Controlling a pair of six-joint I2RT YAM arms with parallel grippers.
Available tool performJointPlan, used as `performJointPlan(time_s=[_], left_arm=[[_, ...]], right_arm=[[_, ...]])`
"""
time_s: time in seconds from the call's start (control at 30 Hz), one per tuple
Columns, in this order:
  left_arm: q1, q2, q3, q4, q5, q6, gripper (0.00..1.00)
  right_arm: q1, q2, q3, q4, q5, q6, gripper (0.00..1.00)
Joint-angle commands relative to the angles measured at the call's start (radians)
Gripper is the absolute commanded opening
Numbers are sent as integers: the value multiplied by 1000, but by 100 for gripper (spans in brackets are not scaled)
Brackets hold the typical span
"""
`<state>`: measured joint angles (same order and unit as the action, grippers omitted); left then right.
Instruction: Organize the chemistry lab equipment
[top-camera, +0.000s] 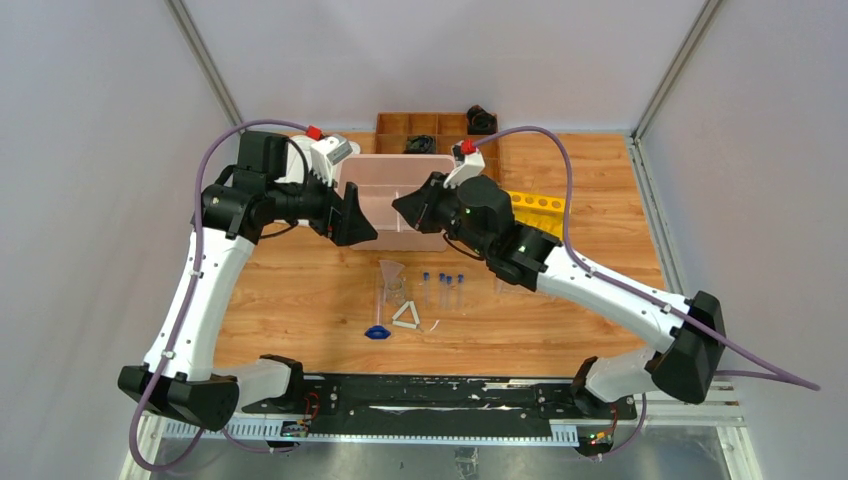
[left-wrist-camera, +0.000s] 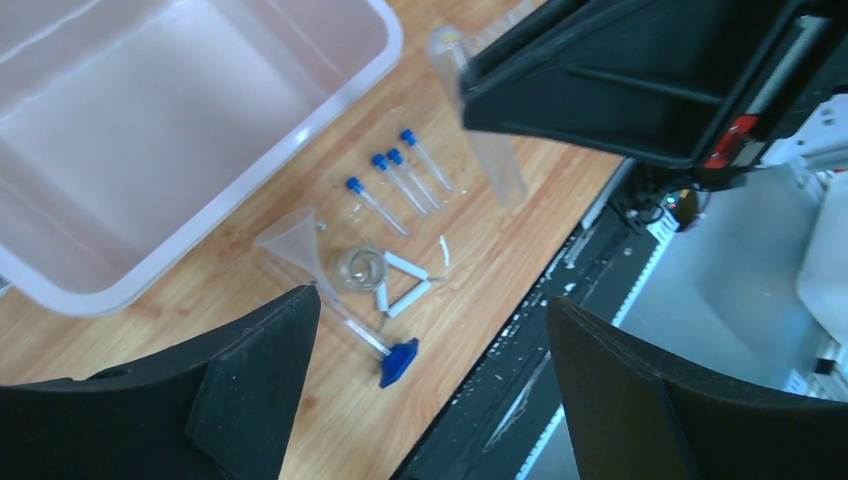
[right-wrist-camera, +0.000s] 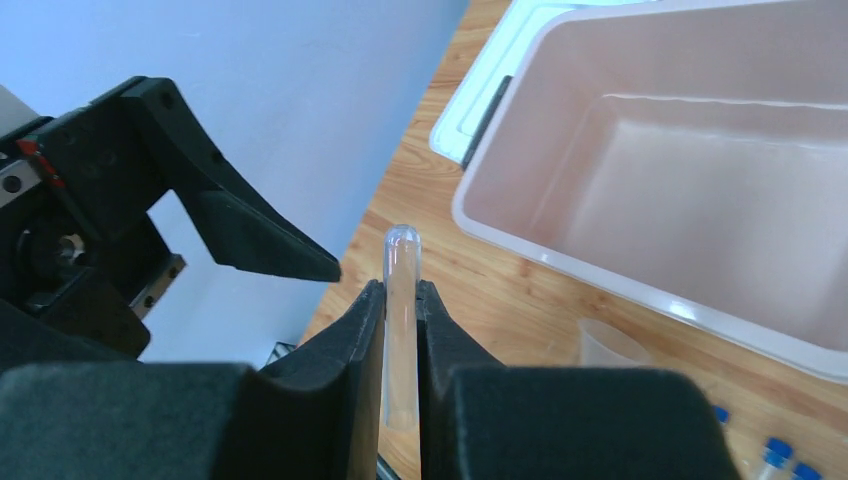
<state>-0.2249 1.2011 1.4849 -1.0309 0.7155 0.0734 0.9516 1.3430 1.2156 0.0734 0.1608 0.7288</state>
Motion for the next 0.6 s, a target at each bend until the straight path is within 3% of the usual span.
performJointPlan(time_s=[0.0, 0.47, 0.57], left_arm=[[-1, -4, 15, 5, 123, -32, 87], [-1, 41, -1, 5, 169, -36, 65], [-1, 42, -1, 6, 168, -36, 55]], right_arm=[[41, 39, 59, 115, 5, 58, 0], [88, 117, 129, 171, -2, 67, 0], [91, 120, 130, 174, -5, 66, 0]])
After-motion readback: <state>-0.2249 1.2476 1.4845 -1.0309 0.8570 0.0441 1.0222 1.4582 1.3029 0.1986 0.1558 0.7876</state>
